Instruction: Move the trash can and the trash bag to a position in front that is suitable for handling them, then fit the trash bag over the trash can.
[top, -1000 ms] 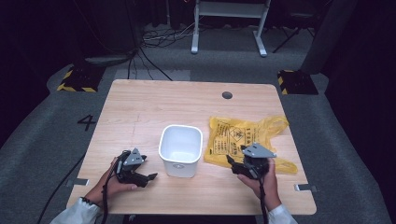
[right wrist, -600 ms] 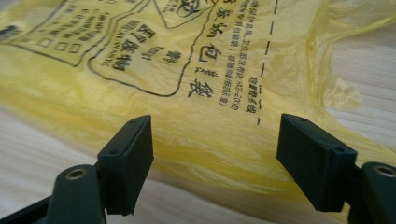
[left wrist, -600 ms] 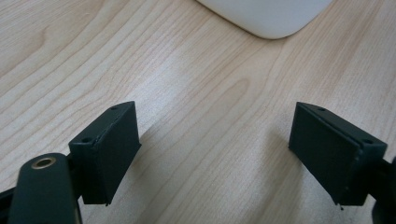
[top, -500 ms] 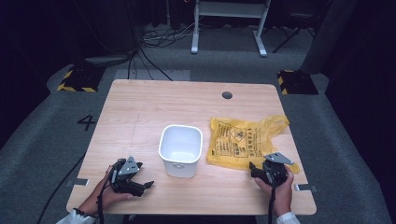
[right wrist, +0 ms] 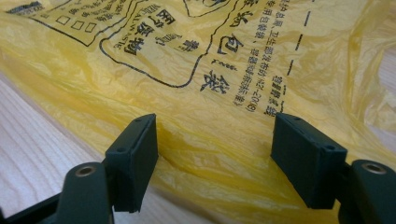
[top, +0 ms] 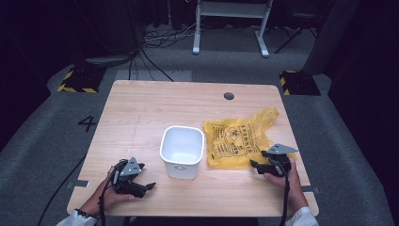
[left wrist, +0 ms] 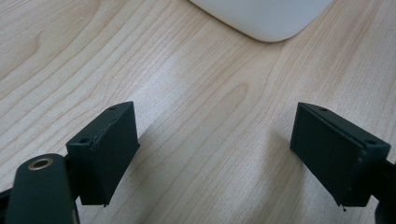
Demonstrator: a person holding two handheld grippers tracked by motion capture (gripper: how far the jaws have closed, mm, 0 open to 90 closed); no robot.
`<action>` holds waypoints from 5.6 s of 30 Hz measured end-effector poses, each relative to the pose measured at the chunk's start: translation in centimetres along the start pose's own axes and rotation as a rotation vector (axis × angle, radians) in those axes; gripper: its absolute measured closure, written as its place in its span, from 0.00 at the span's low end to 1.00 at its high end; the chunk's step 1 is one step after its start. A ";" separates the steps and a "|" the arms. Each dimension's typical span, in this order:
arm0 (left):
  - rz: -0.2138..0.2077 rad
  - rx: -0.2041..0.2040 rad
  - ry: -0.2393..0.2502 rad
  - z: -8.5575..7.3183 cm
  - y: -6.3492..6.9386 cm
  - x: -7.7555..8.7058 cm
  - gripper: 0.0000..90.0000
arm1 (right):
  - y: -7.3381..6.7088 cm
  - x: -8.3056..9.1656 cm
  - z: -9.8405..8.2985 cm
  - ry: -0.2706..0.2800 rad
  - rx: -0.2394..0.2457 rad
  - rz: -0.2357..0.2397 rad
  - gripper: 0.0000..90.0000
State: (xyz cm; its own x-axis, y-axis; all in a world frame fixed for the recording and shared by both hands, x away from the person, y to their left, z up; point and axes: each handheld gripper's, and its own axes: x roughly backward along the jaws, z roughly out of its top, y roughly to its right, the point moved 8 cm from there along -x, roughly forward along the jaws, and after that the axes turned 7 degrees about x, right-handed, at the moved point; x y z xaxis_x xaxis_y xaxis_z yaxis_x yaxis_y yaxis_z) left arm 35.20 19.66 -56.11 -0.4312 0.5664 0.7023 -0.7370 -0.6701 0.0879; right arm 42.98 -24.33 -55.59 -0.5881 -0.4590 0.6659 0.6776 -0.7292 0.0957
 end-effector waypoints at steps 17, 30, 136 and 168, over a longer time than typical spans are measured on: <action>-0.006 -0.003 -0.001 0.1 0.1 -0.2 0.17 | -3.8 0.0 5.4 0.102 -0.144 -0.106 0.38; -0.006 -0.002 -0.001 0.2 0.2 -0.2 0.17 | -7.5 -4.8 5.3 0.010 -0.023 -0.003 0.41; -0.010 -0.013 -0.002 0.9 0.3 -0.9 0.17 | 0.2 -2.3 2.3 0.043 -0.149 -0.040 0.98; -0.048 -0.042 -0.006 1.1 0.5 -1.2 0.16 | 0.8 -1.4 2.6 0.123 -0.248 0.028 1.00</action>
State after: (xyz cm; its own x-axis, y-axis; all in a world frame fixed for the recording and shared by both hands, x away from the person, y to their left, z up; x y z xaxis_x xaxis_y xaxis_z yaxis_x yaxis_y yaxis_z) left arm 35.92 18.11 -56.11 -0.3917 0.5945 0.7022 -0.7781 -0.6214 0.0921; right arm 45.53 -22.95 -54.53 -0.6302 -0.5276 0.5696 0.5744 -0.8104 -0.1151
